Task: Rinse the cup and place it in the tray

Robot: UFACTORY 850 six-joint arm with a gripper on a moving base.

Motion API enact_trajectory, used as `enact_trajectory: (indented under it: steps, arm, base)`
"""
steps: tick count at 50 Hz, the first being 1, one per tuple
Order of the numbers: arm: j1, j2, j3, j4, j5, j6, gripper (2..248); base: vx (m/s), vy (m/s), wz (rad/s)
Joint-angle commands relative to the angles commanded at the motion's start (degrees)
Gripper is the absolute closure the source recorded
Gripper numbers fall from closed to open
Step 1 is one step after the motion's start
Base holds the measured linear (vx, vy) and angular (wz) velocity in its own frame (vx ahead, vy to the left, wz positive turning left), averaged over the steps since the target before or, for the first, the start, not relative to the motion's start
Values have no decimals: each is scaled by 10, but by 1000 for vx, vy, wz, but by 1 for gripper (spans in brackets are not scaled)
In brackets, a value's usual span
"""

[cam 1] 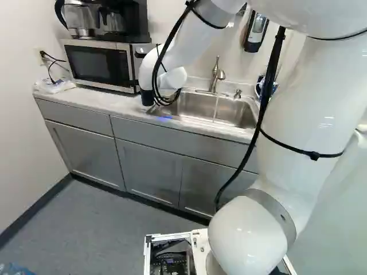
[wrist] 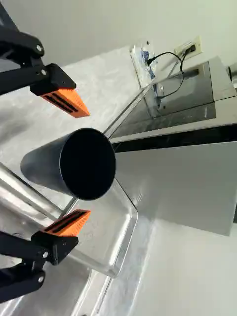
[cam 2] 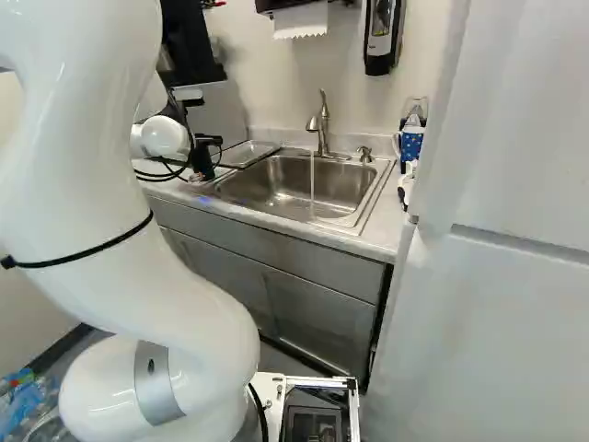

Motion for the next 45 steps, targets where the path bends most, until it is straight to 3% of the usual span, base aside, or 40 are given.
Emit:
enact_trajectory:
  steps: [45]
  arm:
    - [4, -25, 30, 0, 120, 0, 3]
  base:
    - [0, 0, 0]
